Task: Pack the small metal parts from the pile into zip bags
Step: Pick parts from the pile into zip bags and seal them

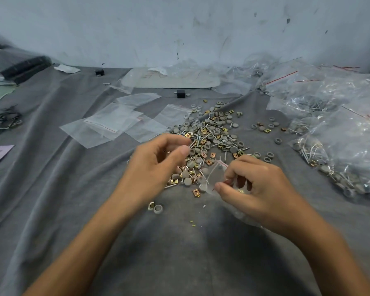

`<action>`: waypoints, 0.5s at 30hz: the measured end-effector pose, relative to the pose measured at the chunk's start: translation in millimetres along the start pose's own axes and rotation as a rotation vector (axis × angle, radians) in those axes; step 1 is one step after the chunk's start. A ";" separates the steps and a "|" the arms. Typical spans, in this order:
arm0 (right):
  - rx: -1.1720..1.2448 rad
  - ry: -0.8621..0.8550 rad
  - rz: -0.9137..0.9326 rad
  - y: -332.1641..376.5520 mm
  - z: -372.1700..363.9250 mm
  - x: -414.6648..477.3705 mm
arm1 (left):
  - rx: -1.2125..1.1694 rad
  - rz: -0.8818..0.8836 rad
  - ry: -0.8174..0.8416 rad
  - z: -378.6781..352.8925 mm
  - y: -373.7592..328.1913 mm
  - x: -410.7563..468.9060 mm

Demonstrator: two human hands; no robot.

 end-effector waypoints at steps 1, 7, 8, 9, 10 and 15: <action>-0.006 -0.008 -0.002 -0.8 0.5 0.1 | 0.107 0.004 -0.031 6.9 4.8 1.6; -0.020 -0.020 -0.014 -2.6 1.8 -0.5 | 0.841 -0.040 0.180 1.2 20.9 -0.1; -0.019 -0.016 -0.017 -2.6 2.2 -0.6 | 0.888 -0.047 0.205 -3.0 22.7 -1.1; -0.018 -0.013 -0.020 -2.4 2.4 -0.7 | 0.919 -0.048 0.208 -5.7 24.1 -1.9; -0.017 -0.013 -0.023 -2.0 2.7 -0.8 | 0.938 -0.048 0.197 -7.1 24.9 -2.0; -0.003 0.022 -0.048 -1.1 3.0 -1.2 | 0.841 -0.018 0.106 -3.3 22.1 1.7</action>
Point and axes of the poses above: each hand's wrist, its own x-axis towards the middle knuckle, its own z-axis out of the back of the hand, y = z × x, the point moved 3 cm from there along x, towards the middle knuckle, and after that the axes turned 13 degrees about x, right-handed, at the moved point
